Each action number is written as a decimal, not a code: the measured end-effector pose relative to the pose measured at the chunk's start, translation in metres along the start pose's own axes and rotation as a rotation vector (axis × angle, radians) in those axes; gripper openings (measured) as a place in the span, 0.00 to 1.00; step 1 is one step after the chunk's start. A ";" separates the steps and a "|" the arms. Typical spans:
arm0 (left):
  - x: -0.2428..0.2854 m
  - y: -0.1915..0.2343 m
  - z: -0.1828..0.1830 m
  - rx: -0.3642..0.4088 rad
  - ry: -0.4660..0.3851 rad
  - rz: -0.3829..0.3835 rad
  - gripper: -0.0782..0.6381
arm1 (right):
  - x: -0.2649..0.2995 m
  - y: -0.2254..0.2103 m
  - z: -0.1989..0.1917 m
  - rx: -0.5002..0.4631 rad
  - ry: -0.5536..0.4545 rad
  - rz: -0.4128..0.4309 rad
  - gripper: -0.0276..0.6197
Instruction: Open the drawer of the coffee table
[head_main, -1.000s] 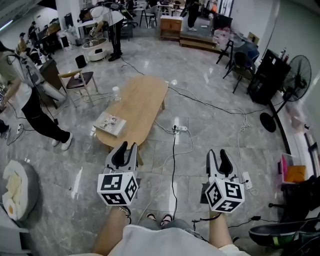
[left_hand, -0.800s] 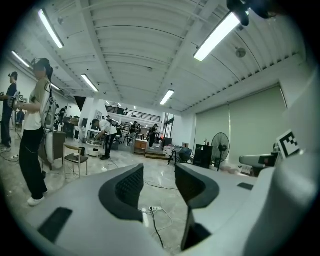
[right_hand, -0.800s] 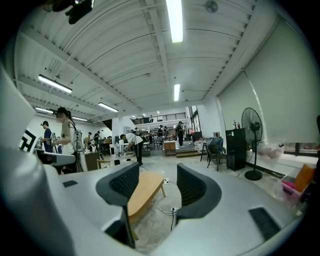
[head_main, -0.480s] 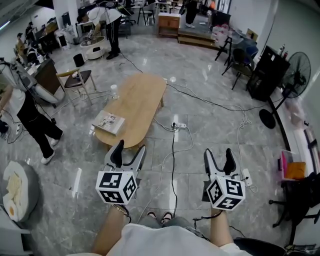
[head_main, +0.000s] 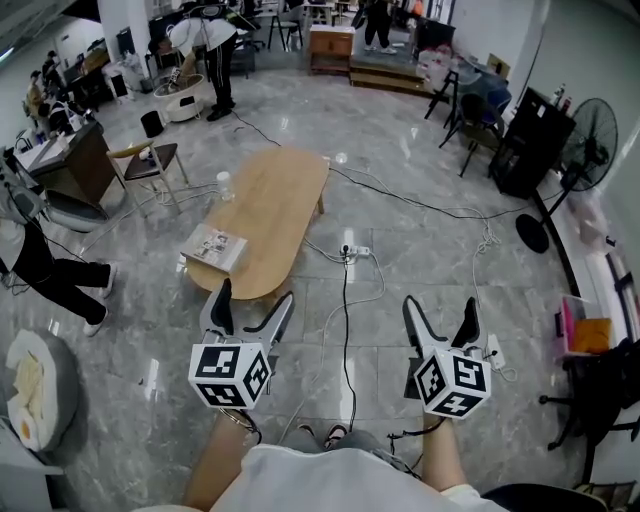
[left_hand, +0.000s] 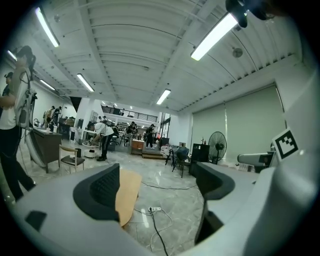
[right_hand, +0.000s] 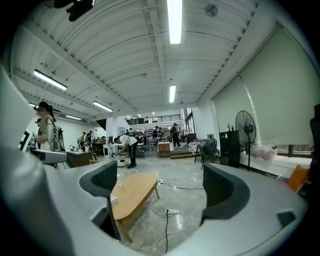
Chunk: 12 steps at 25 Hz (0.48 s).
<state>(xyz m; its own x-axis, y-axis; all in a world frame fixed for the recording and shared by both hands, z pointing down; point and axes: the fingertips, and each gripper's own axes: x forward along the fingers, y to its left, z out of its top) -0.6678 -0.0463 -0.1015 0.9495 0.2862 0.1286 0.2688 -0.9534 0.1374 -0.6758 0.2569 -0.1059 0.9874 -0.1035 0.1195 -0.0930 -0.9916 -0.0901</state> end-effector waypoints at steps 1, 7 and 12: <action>0.001 0.000 0.000 0.001 -0.001 -0.006 0.76 | 0.001 0.000 0.001 0.003 -0.008 -0.004 0.87; 0.007 0.006 0.005 0.013 -0.018 -0.028 0.86 | 0.007 0.006 0.001 0.013 -0.023 -0.015 0.95; 0.015 0.009 0.005 0.036 0.003 -0.083 0.89 | 0.010 0.011 -0.001 0.036 -0.032 -0.047 0.95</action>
<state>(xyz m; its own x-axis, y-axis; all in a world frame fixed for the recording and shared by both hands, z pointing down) -0.6504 -0.0509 -0.1035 0.9232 0.3647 0.1213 0.3523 -0.9292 0.1122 -0.6667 0.2445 -0.1048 0.9943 -0.0538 0.0924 -0.0425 -0.9918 -0.1206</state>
